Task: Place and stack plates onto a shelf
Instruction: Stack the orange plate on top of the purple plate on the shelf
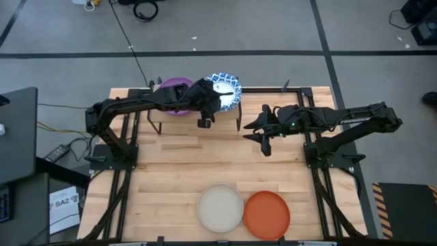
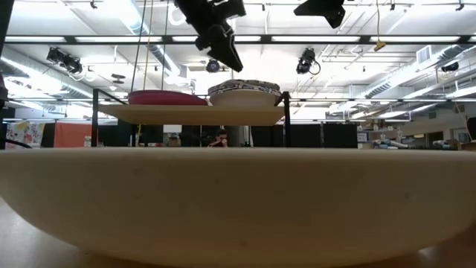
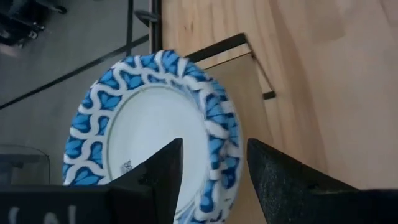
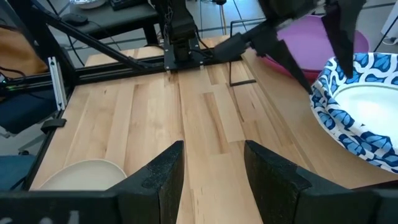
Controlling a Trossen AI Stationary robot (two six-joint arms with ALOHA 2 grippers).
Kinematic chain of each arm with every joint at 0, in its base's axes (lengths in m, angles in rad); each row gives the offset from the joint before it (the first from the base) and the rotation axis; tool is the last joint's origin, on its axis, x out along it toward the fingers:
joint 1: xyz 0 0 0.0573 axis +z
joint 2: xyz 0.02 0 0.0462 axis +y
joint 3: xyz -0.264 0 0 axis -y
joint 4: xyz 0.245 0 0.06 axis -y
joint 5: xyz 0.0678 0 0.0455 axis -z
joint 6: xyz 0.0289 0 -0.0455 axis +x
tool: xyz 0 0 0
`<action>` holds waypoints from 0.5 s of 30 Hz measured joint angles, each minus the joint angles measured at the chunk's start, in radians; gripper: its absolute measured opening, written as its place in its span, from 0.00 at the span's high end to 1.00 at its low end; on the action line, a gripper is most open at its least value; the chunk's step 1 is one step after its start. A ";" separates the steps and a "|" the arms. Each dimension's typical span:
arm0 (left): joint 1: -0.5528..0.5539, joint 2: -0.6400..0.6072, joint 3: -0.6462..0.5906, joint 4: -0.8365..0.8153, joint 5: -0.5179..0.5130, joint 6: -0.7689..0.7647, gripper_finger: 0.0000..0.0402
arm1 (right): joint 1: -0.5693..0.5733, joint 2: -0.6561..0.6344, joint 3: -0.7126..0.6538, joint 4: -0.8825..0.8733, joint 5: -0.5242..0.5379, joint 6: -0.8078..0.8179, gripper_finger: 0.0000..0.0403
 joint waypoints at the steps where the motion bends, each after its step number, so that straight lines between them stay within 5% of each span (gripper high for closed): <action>1: -0.007 -0.003 0.000 0.000 -0.007 0.000 0.54 | 0.000 0.000 0.000 0.000 0.000 0.000 0.57; 15: -0.127 -0.065 0.001 -0.069 -0.036 -0.108 0.54 | 0.000 0.000 0.000 -0.061 -0.018 0.060 0.57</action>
